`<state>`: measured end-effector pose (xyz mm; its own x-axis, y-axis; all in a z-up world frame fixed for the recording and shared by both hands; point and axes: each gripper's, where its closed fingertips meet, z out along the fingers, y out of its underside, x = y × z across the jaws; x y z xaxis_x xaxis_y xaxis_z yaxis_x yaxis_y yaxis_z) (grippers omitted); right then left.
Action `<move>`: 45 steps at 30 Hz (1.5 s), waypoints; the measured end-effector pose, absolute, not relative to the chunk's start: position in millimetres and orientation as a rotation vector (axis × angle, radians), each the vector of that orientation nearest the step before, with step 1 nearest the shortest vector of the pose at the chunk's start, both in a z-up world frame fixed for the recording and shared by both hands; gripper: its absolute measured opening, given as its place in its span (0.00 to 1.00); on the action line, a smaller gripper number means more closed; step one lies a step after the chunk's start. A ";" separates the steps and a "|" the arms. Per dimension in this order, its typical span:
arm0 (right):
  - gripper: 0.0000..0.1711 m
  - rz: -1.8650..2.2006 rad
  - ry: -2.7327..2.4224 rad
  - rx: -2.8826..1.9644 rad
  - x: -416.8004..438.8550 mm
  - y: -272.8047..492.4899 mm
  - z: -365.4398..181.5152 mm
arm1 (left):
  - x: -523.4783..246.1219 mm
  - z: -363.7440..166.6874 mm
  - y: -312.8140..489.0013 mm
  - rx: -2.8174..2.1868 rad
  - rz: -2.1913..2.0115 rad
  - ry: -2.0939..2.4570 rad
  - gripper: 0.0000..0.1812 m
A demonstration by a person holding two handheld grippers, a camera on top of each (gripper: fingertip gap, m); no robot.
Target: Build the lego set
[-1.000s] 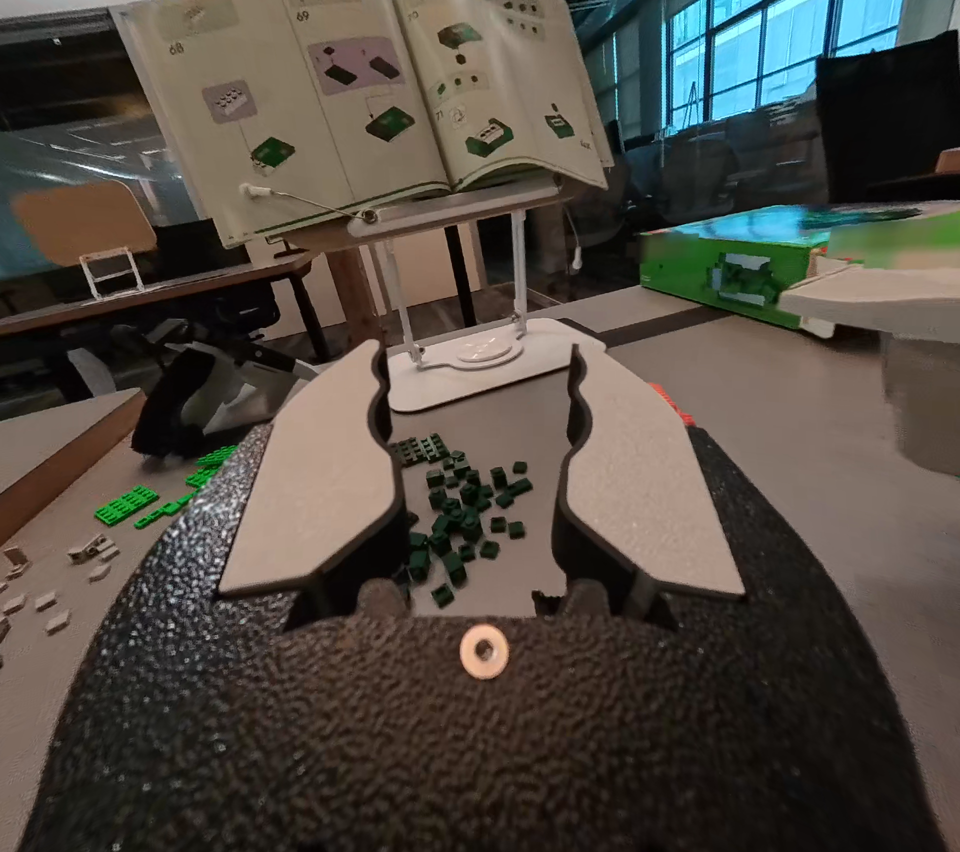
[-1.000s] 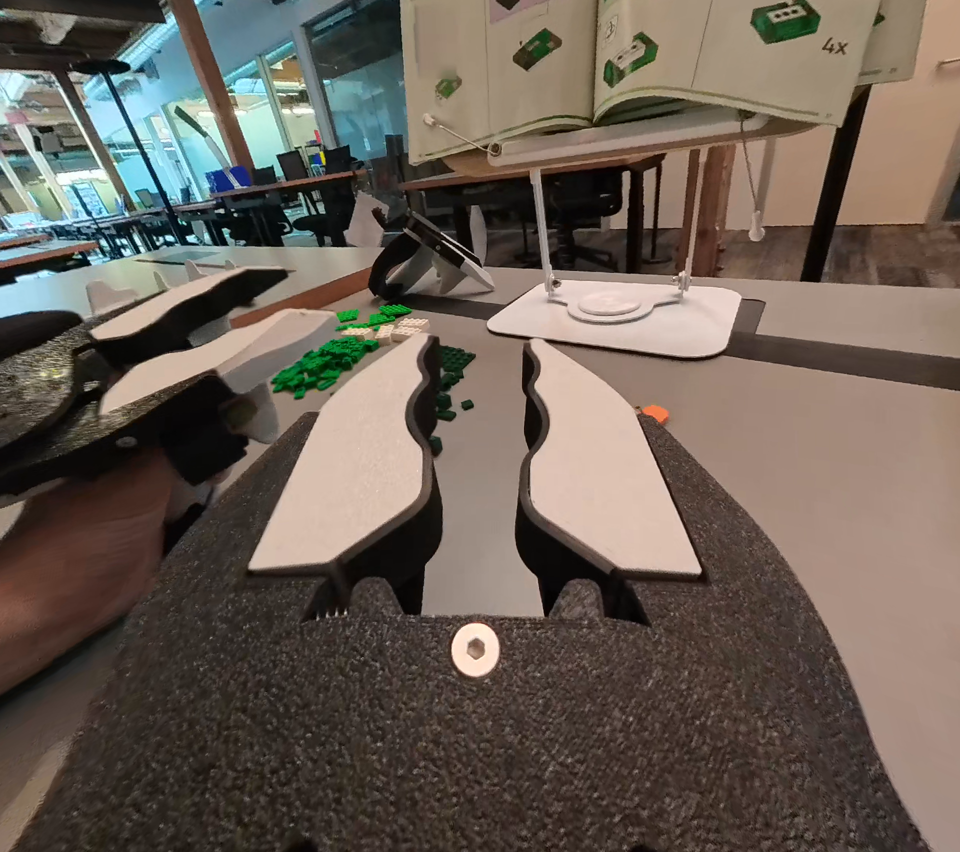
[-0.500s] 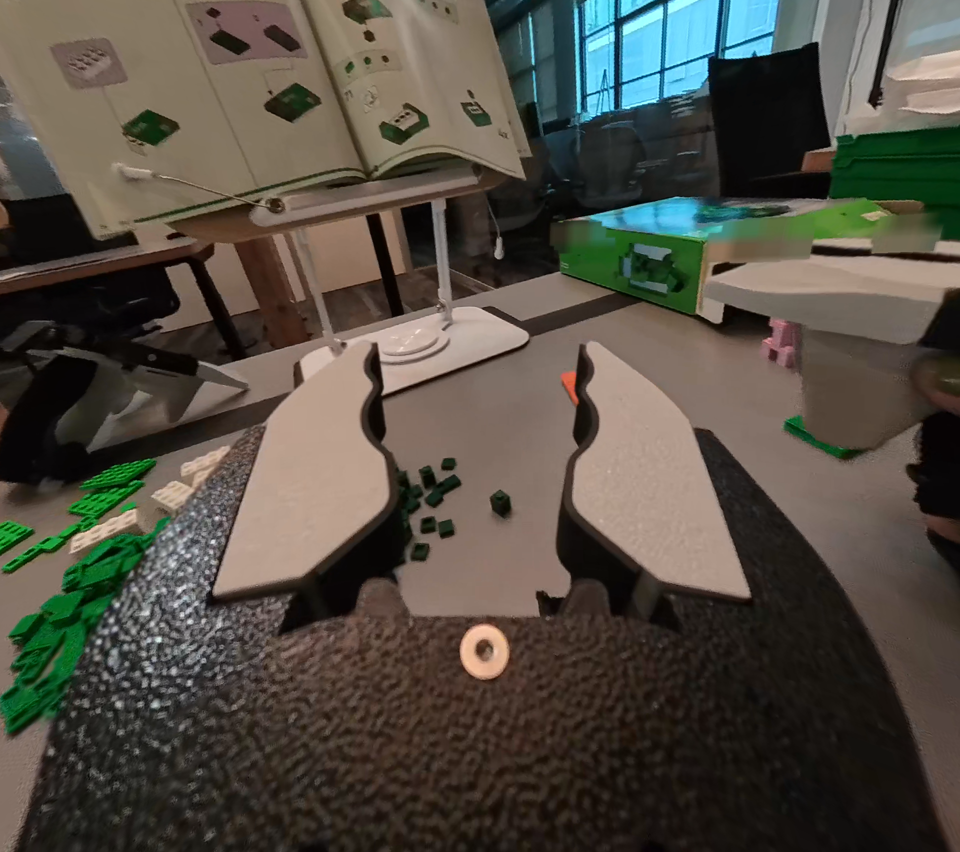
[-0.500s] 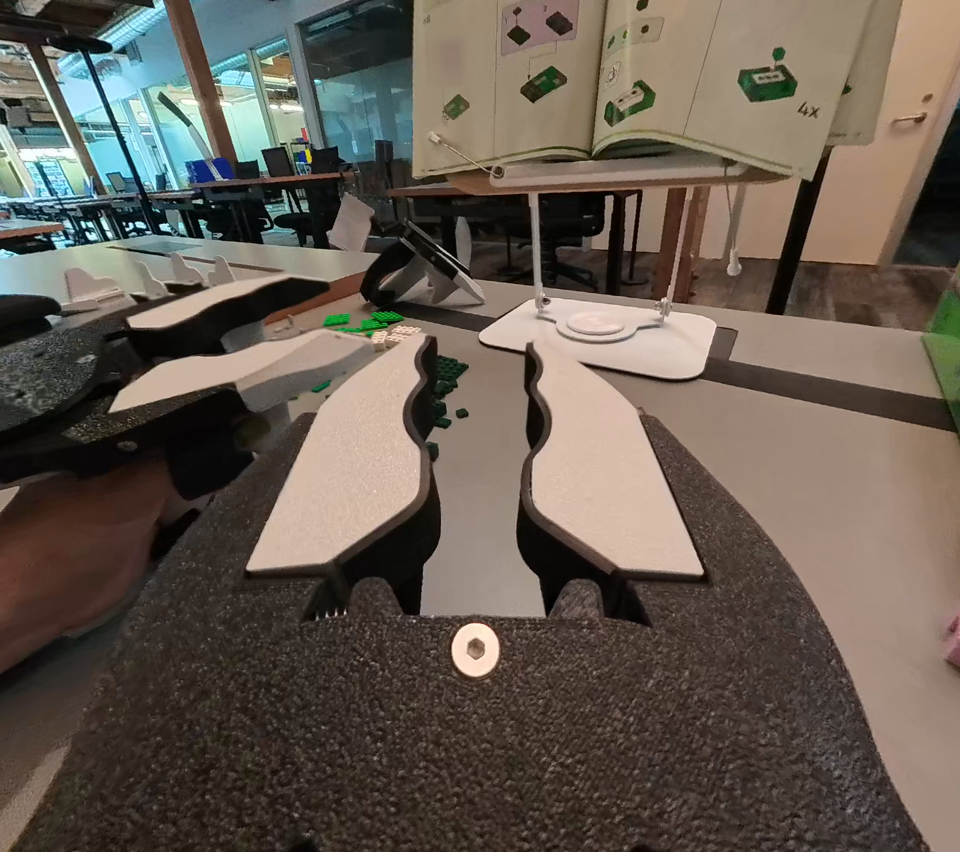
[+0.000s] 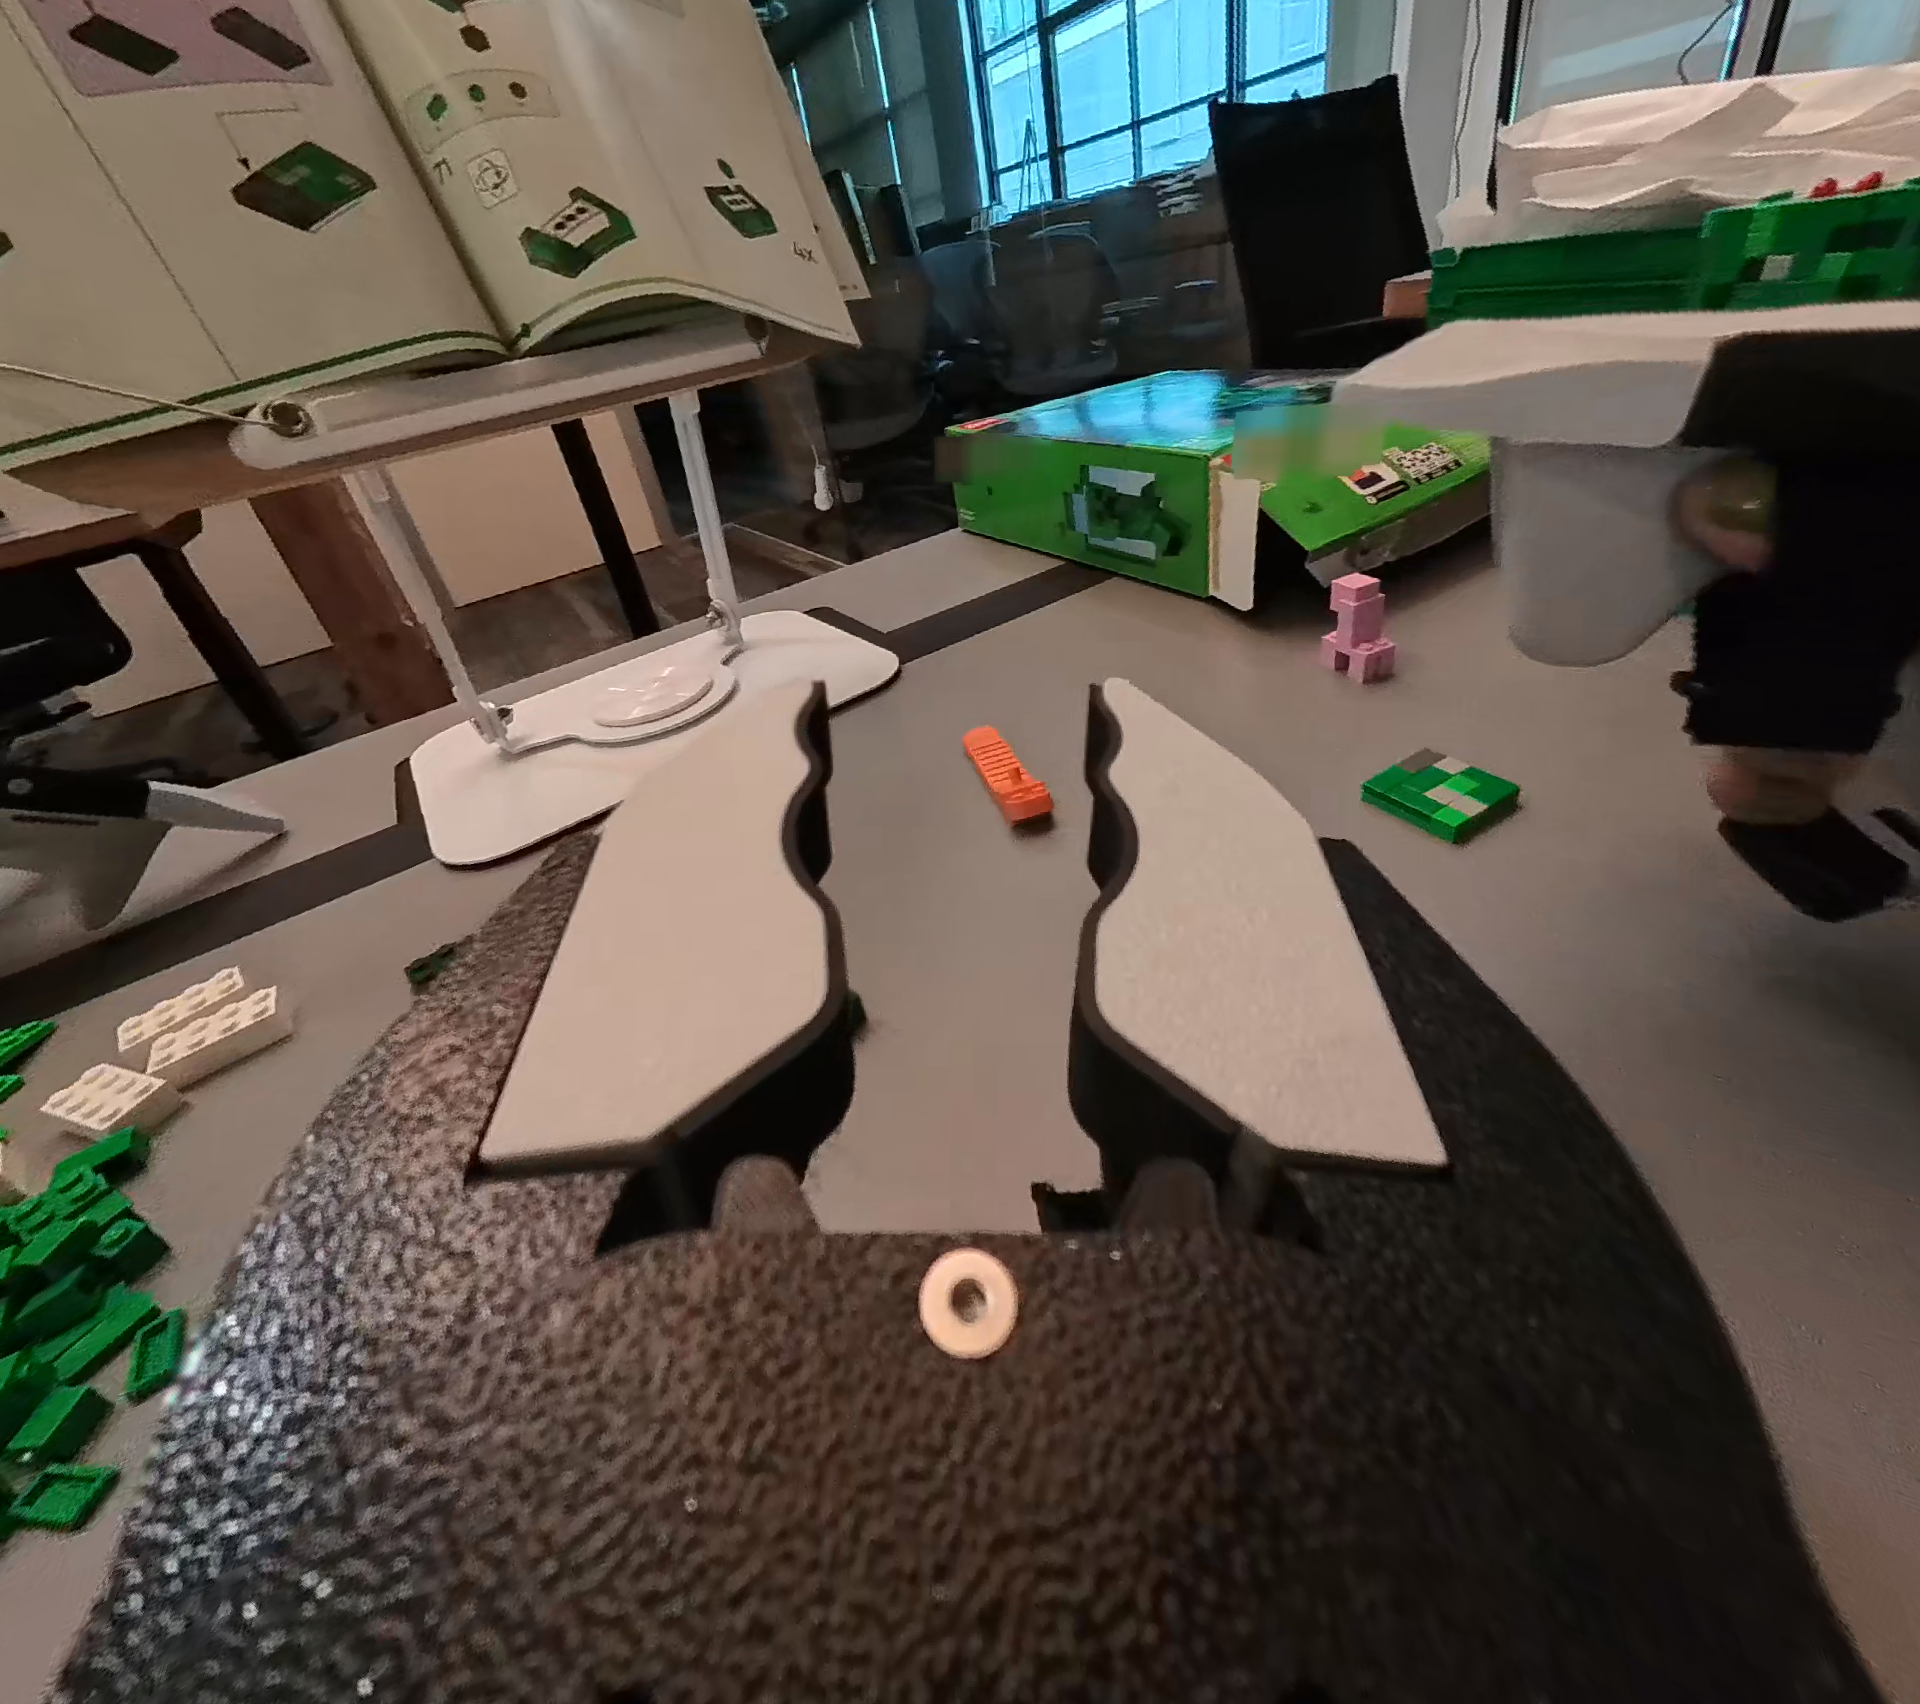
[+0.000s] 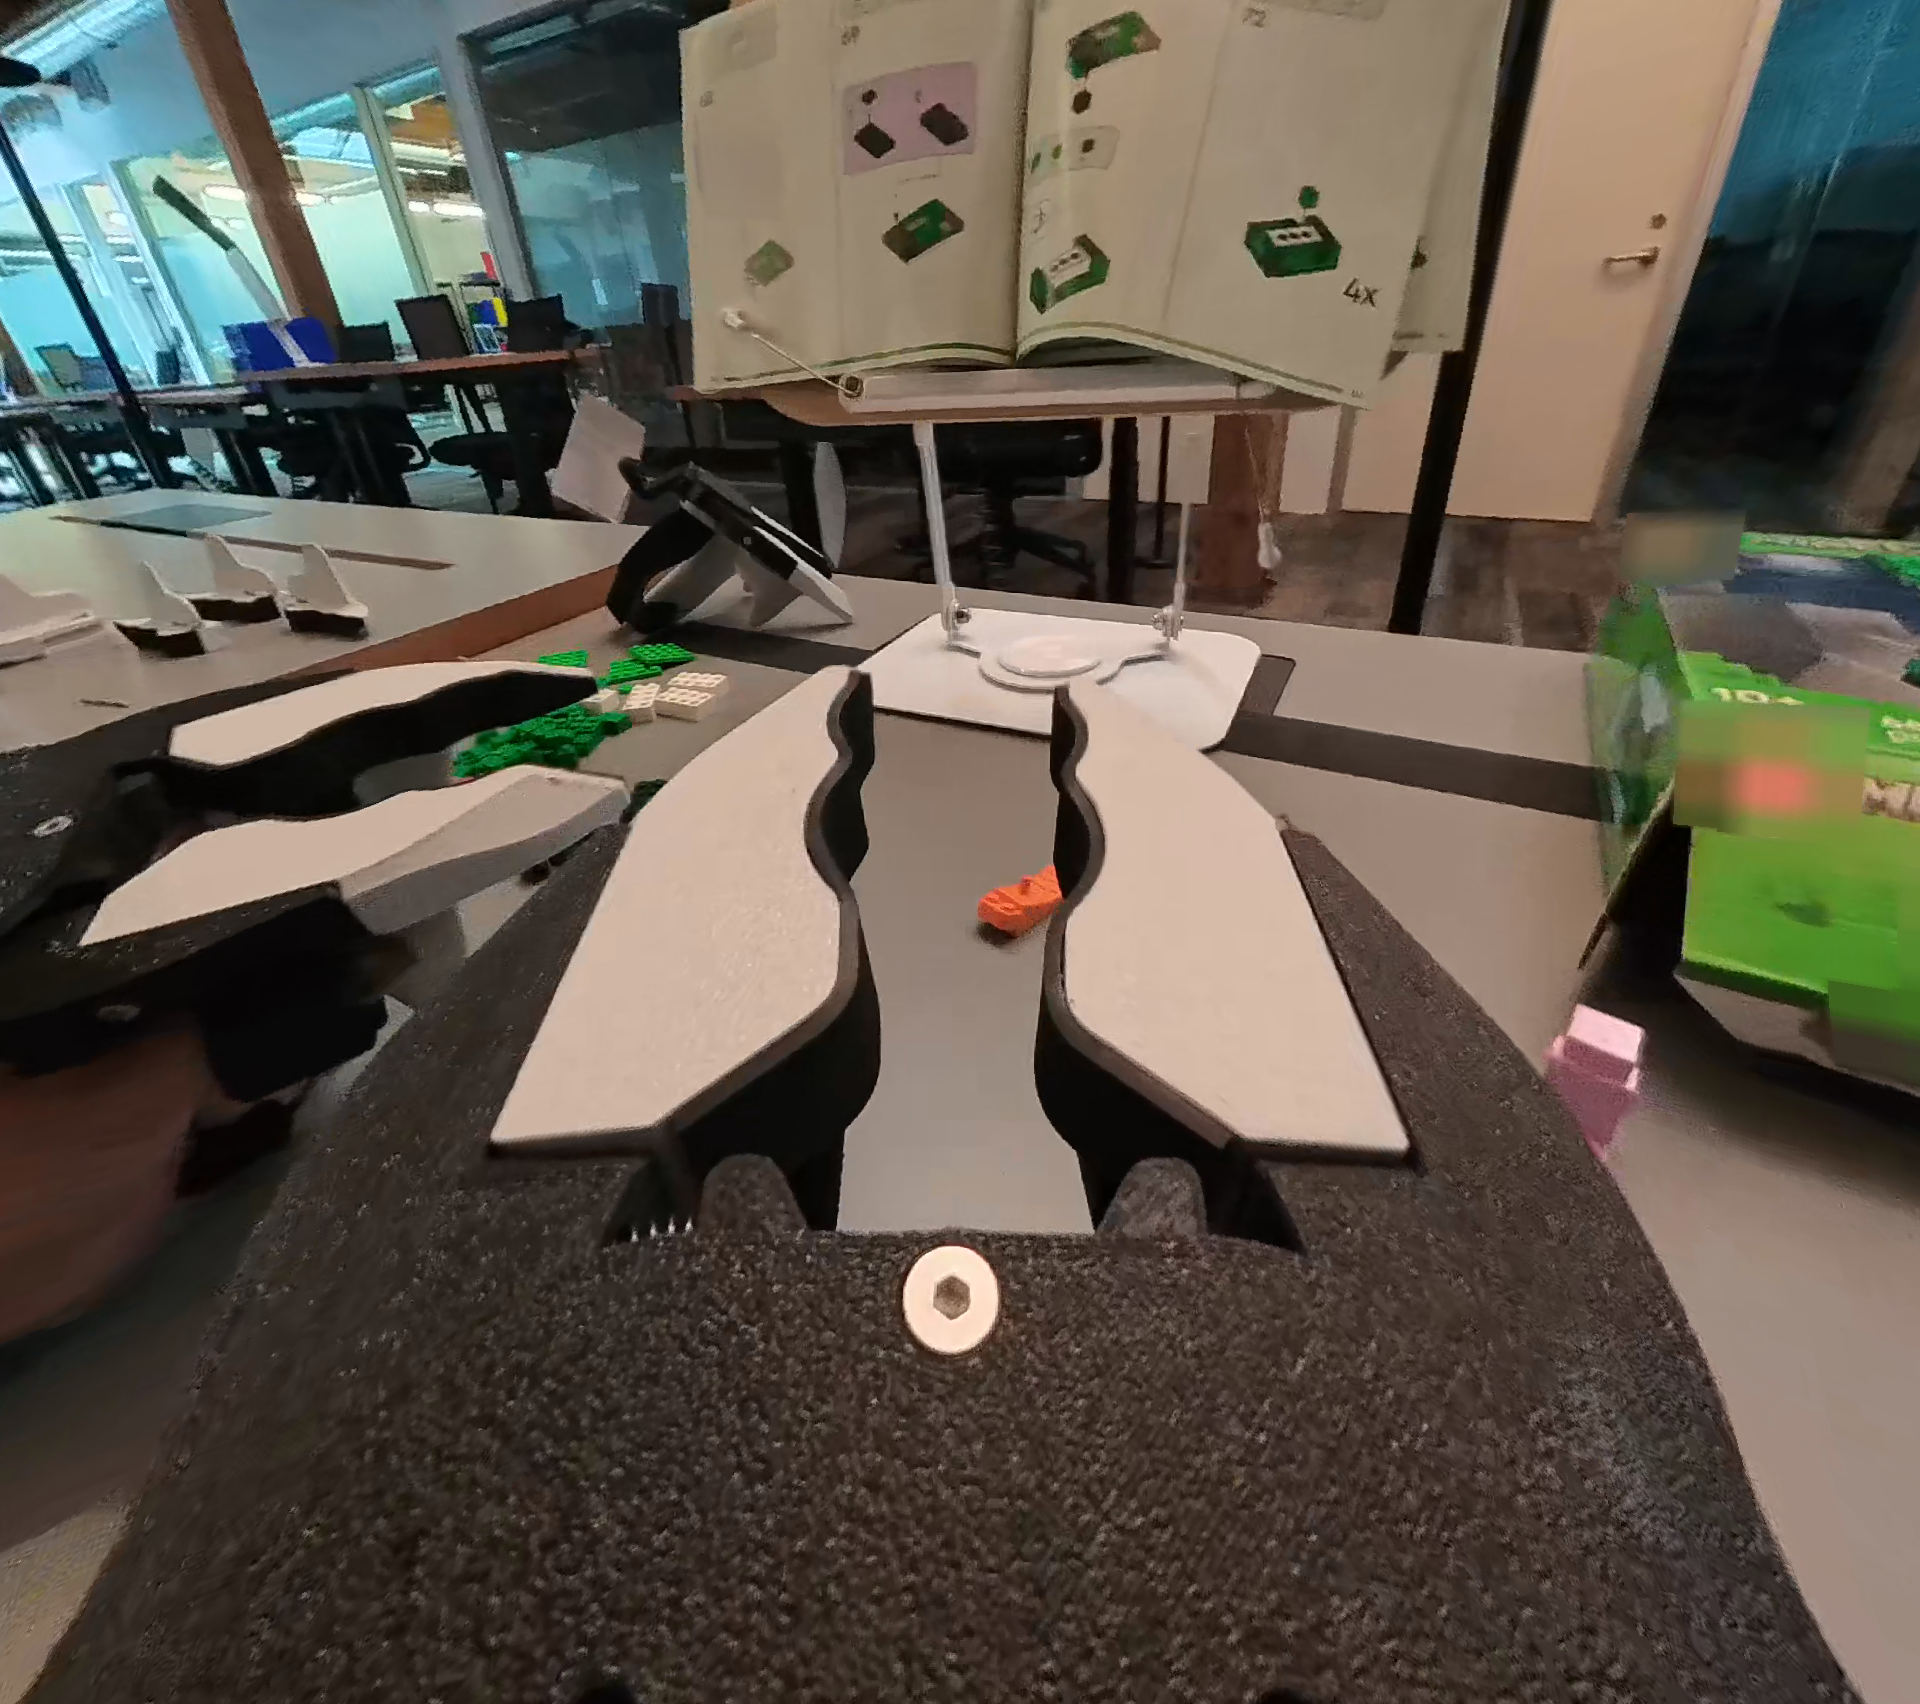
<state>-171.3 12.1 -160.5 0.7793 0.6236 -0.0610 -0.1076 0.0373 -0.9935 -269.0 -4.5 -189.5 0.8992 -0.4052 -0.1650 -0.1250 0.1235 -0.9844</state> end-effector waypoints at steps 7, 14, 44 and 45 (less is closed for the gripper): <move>0.17 0.600 -0.463 -1.449 -180.3 12.6 -172.2 | -268.4 -189.6 -5.8 -1.435 -0.227 0.450 0.25; 0.17 0.590 -0.493 -1.455 -188.5 9.9 -176.3 | -273.3 -191.3 -3.7 -1.457 -0.227 0.412 0.25; 0.11 0.449 -0.472 -1.459 -161.2 20.8 -169.5 | -262.2 -196.6 -7.1 -1.472 -0.262 0.478 0.14; 0.11 0.438 -0.471 -1.458 -157.6 21.8 -168.1 | -261.8 -196.7 -7.1 -1.474 -0.263 0.481 0.14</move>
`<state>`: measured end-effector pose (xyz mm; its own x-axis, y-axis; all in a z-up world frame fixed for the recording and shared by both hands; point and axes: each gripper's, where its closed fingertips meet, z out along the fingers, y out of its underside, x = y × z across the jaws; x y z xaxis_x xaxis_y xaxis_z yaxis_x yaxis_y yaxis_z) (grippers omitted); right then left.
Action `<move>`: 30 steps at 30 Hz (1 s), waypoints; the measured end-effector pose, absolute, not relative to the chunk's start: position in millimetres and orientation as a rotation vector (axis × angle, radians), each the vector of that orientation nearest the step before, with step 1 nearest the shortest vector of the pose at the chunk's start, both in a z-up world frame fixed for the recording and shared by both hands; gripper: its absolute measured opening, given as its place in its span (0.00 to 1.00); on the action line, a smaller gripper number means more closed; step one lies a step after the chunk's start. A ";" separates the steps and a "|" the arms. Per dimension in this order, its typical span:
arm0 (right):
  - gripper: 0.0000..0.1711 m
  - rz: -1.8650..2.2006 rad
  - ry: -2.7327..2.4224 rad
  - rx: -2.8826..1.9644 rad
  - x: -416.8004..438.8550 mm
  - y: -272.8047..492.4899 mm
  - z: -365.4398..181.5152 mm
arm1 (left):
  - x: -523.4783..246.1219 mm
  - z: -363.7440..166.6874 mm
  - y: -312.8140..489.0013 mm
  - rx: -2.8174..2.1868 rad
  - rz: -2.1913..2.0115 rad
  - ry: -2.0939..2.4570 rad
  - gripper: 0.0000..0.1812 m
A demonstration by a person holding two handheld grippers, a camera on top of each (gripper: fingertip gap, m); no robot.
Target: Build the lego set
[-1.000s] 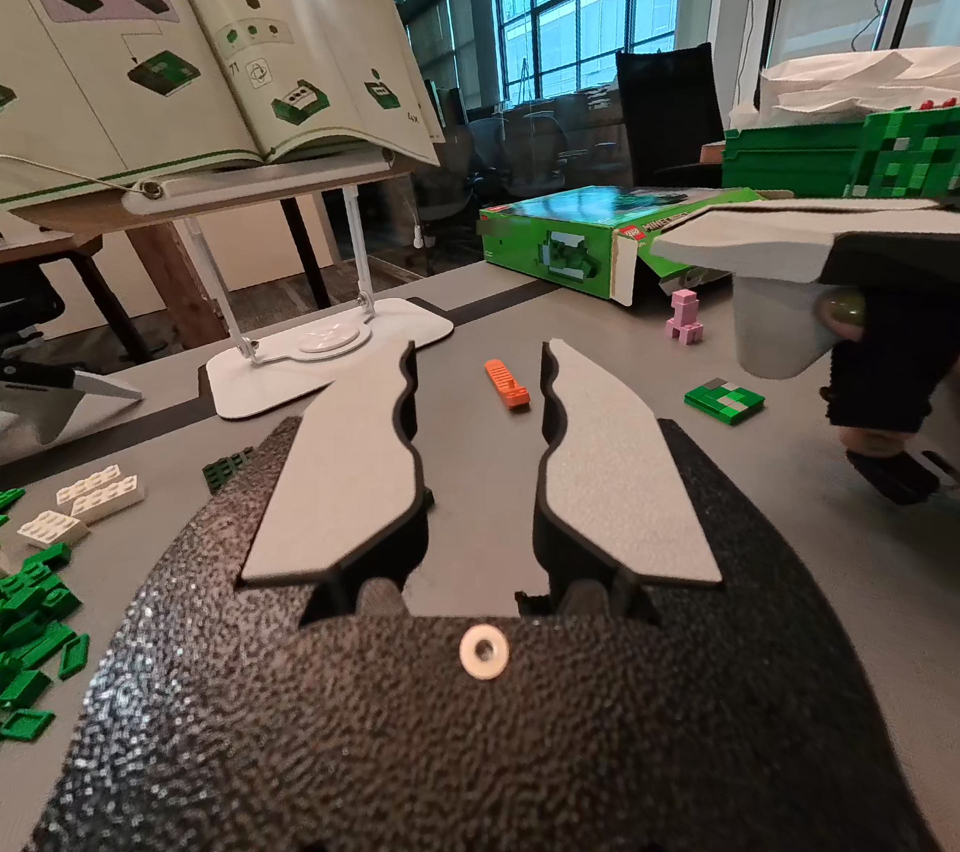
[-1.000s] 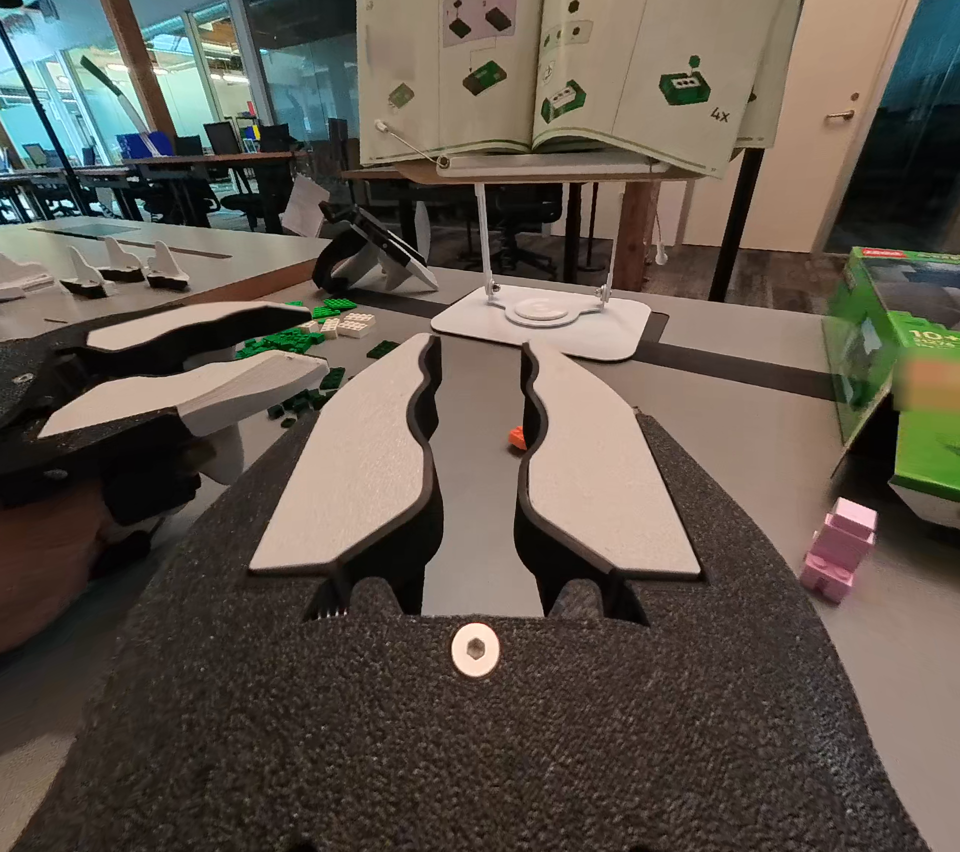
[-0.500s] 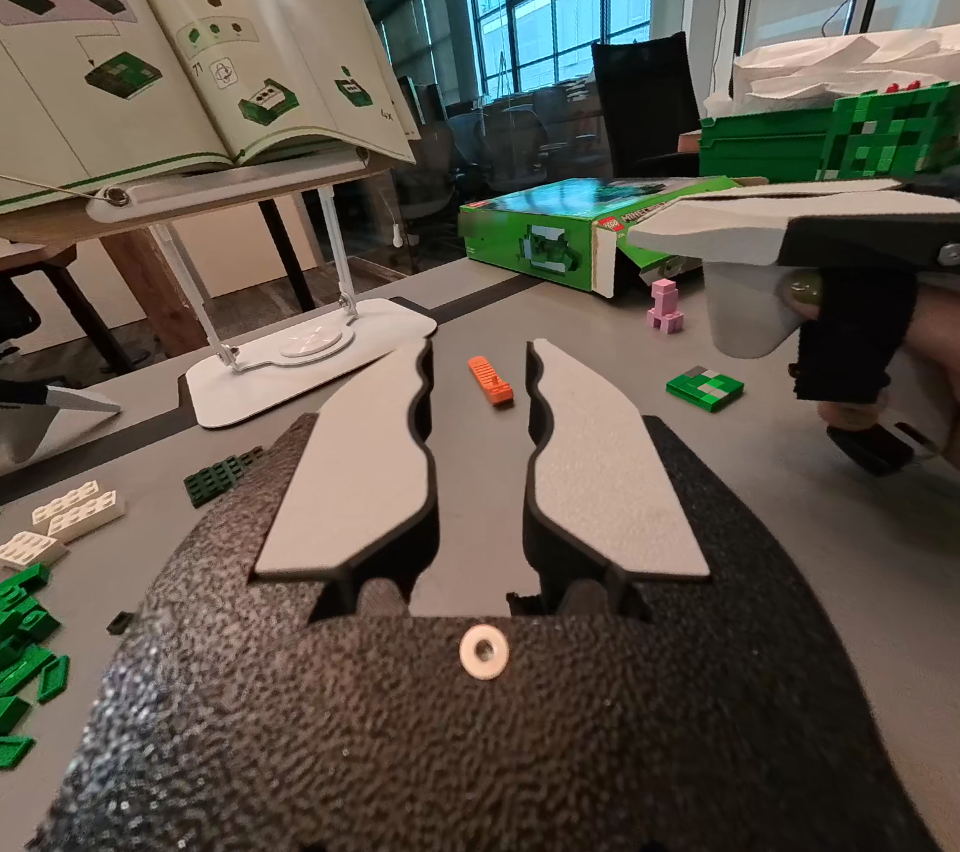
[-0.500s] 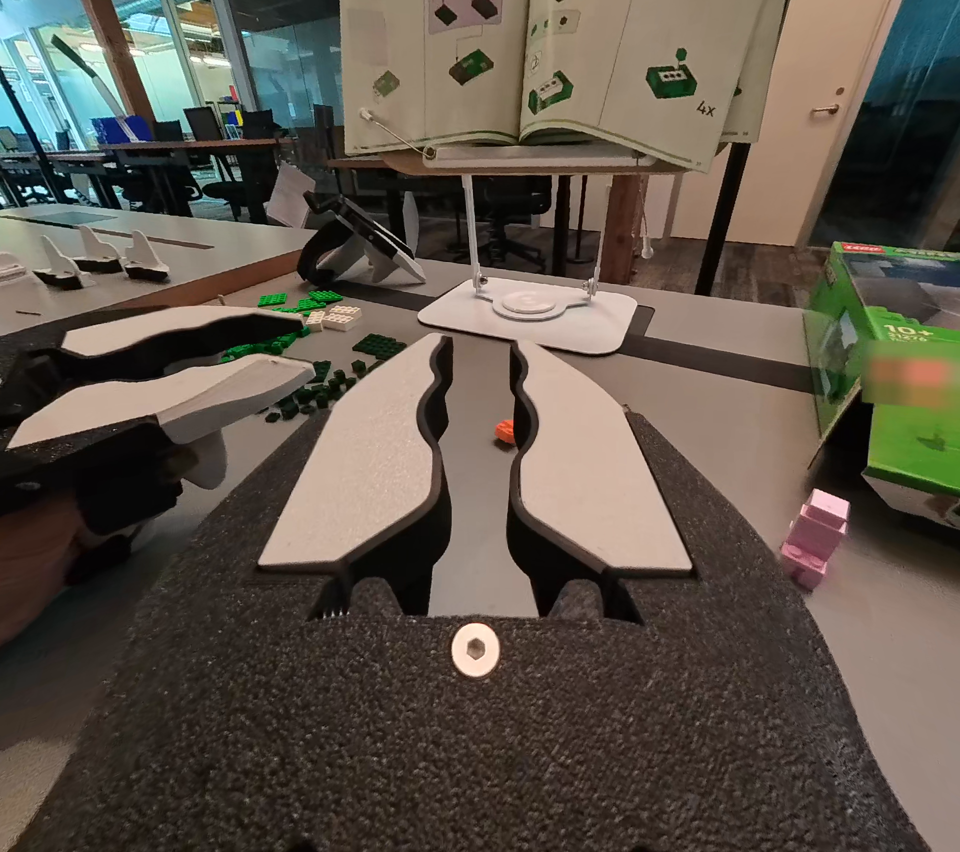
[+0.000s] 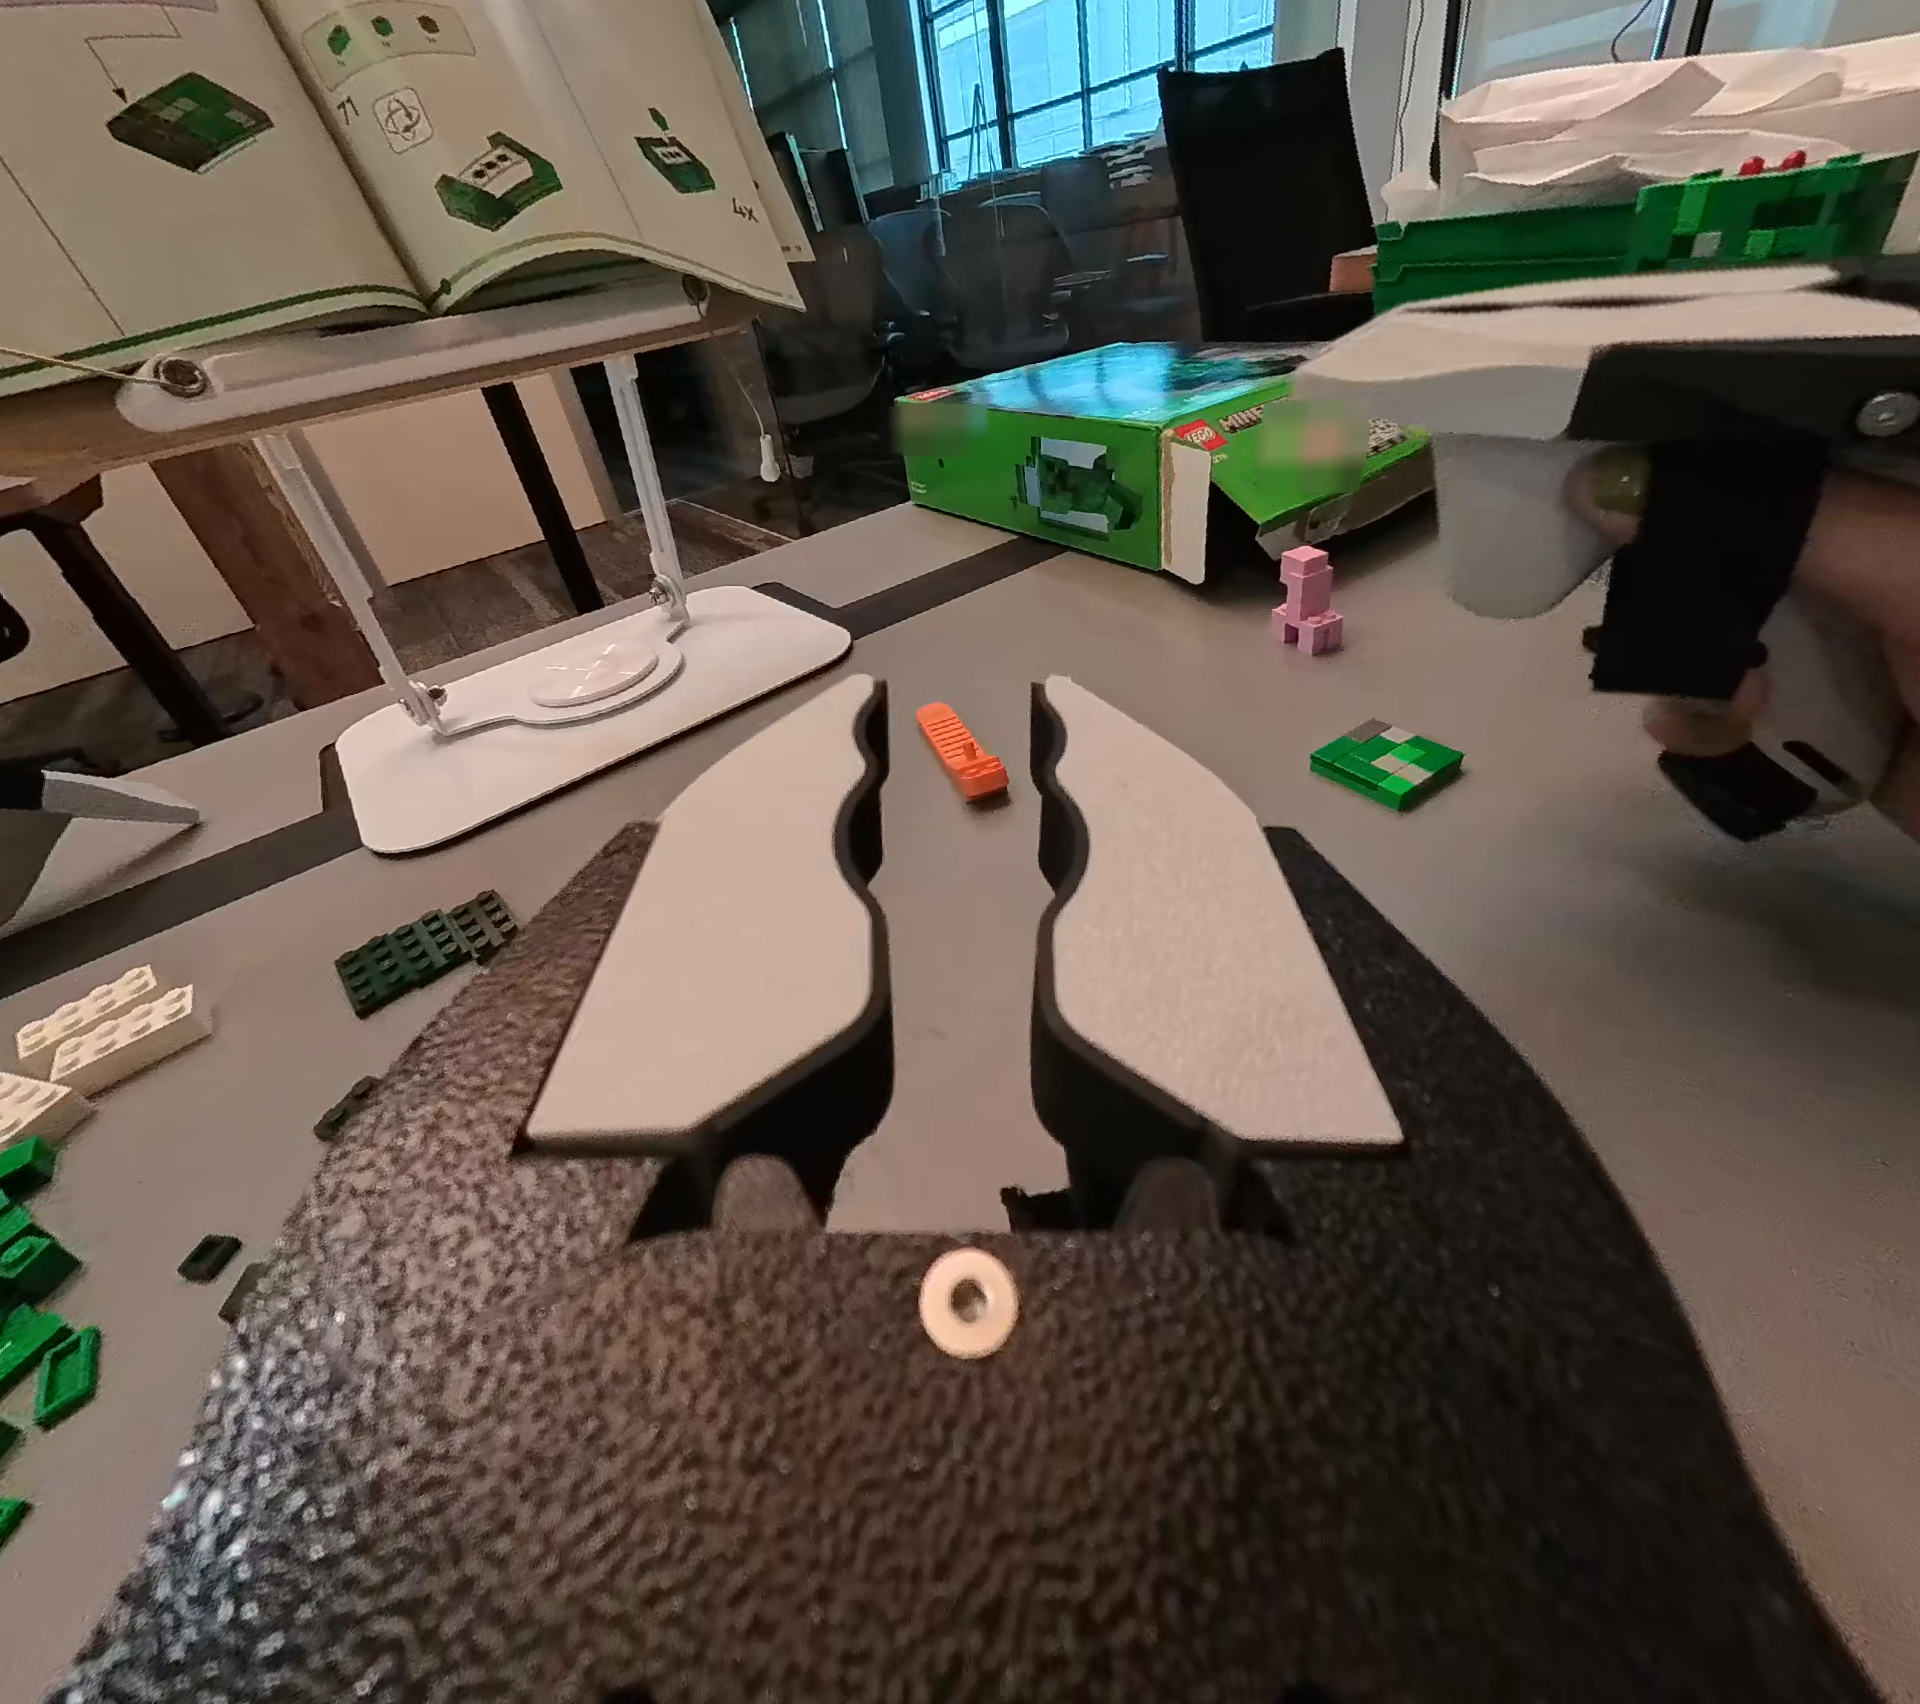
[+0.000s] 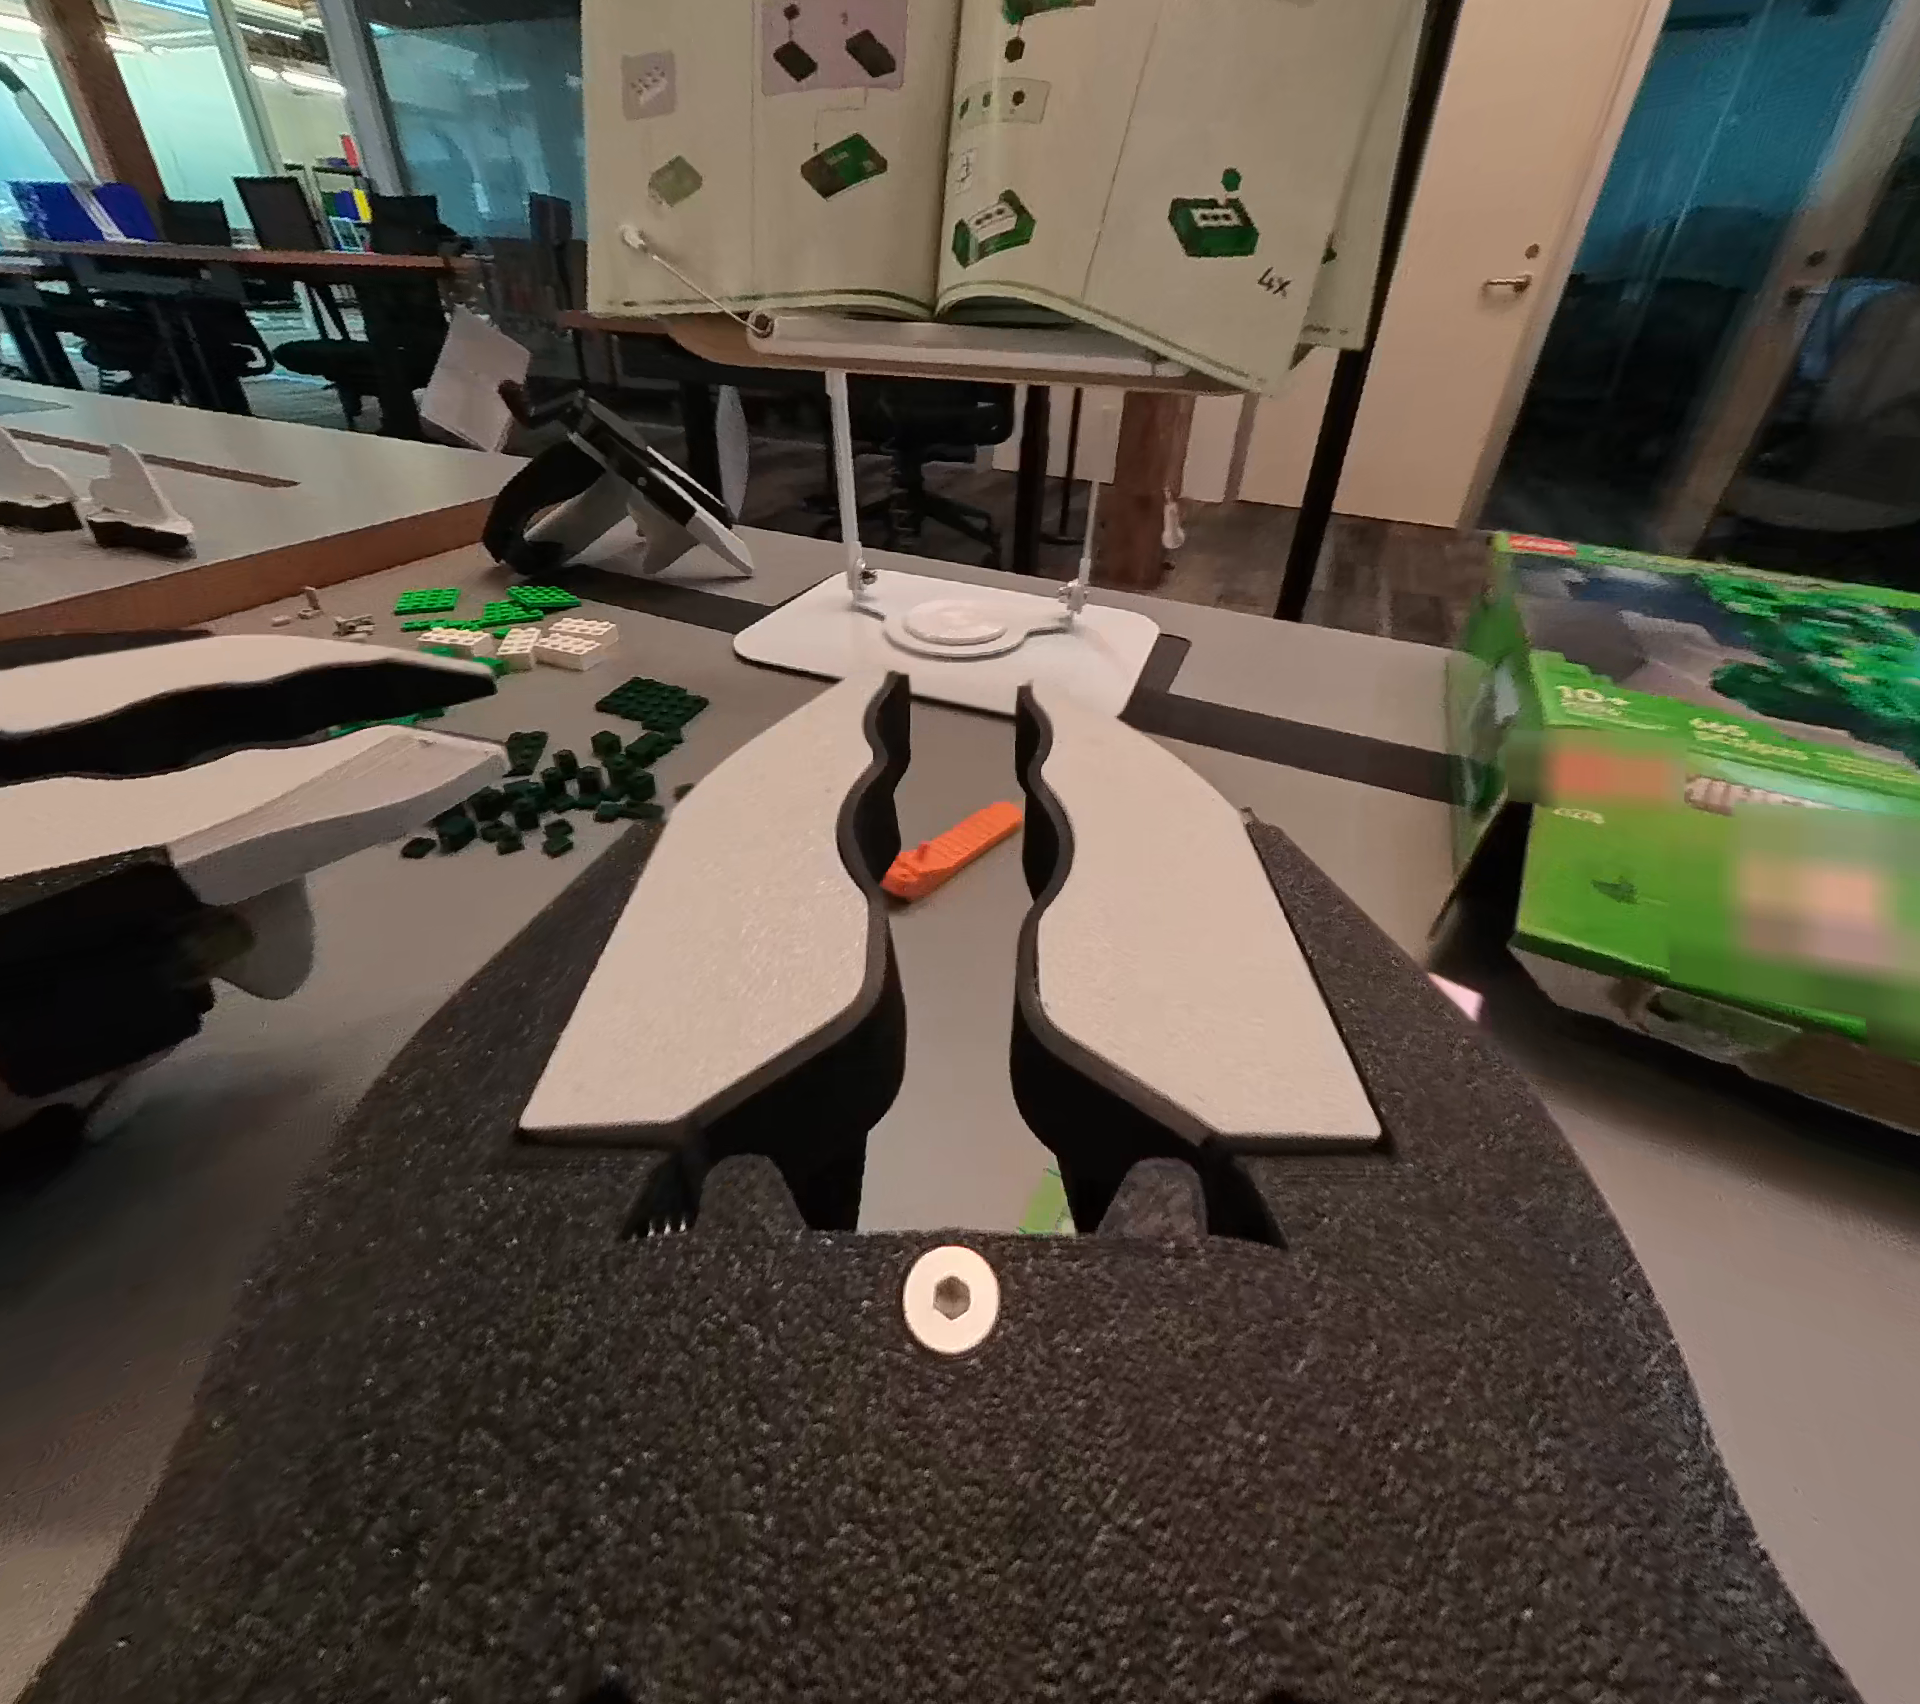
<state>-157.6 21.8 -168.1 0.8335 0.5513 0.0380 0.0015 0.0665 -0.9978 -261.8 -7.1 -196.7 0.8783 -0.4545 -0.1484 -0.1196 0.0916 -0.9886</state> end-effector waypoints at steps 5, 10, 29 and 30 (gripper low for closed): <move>0.10 0.418 -0.438 -1.459 -139.9 26.8 -163.6 | -251.9 -198.2 -11.2 -1.483 -0.239 0.552 0.15; 0.10 0.480 -0.445 -1.474 -147.5 24.9 -167.9 | -261.8 -190.3 -9.7 -1.468 -0.151 0.517 0.29; 0.17 0.825 -1.412 -1.508 -415.8 60.7 -211.4 | -492.2 -176.3 21.9 -1.471 0.313 0.018 0.27; 0.21 0.833 -1.445 -1.545 -429.4 72.3 -217.5 | -497.4 -176.3 21.5 -1.470 0.341 0.004 0.31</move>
